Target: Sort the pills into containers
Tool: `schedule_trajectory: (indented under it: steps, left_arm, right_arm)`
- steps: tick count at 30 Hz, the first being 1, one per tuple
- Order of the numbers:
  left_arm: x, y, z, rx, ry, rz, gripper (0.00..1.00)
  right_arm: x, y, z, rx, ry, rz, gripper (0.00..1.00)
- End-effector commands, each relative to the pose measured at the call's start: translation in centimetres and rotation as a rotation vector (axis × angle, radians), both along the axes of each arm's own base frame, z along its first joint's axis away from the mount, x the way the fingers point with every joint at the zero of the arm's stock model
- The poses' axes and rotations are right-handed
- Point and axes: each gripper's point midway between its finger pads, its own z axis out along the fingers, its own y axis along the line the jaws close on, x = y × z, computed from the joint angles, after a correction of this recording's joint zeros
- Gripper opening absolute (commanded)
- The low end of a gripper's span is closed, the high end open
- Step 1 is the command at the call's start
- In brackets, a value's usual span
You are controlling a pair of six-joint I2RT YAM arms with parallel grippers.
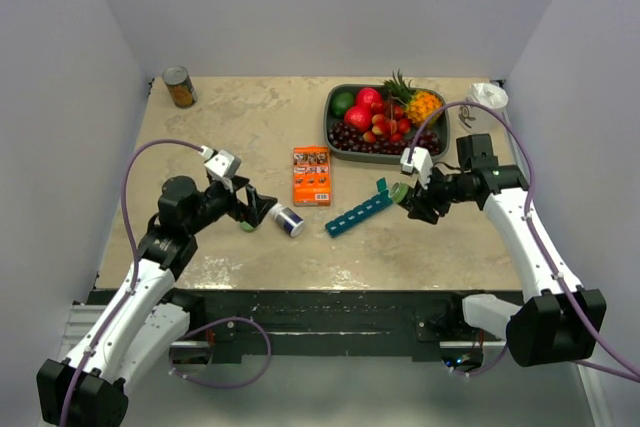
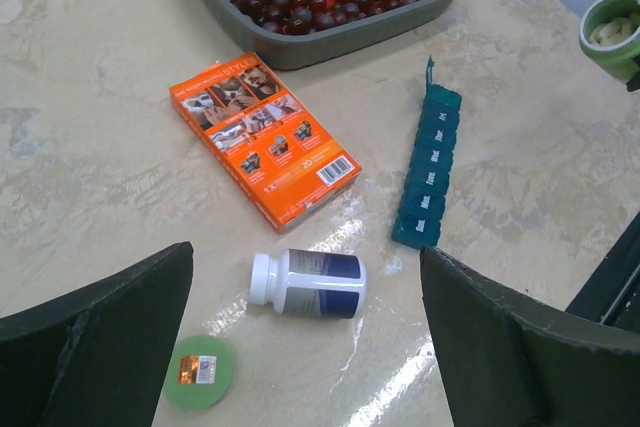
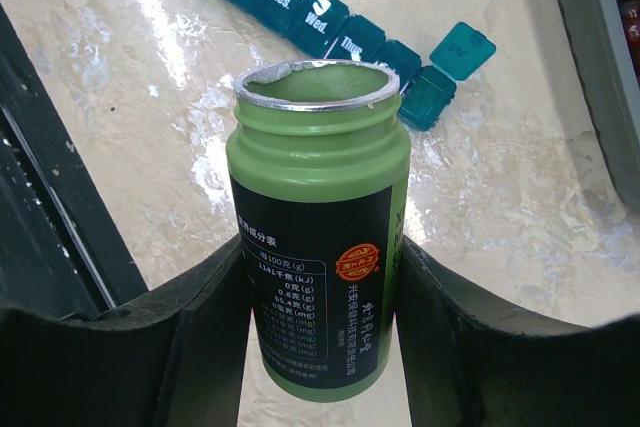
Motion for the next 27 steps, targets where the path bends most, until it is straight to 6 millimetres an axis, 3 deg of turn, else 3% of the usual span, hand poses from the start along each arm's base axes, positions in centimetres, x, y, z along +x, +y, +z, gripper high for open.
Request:
schedule_trajectory:
  steps: [1, 9, 13, 27]
  left_arm:
    - [0.9, 0.8, 2.0, 0.018, -0.063, 0.050, 0.99]
    - [0.9, 0.8, 2.1, 0.017, -0.066, 0.046, 0.99]
    - [0.8, 0.7, 2.1, 0.018, -0.067, 0.043, 0.99]
    - [0.6, 0.6, 2.5, 0.014, -0.082, 0.032, 0.99]
  right_arm:
    - [1.5, -0.7, 1.4, -0.043, -0.074, -0.010, 0.05]
    - [1.6, -1.4, 0.2, -0.100, -0.044, 0.013, 0.05]
    - [1.3, -1.4, -1.0, -0.115, 0.053, 0.052, 0.04]
    - [3.2, -1.3, -0.7, -0.109, 0.021, 0.010, 0.04]
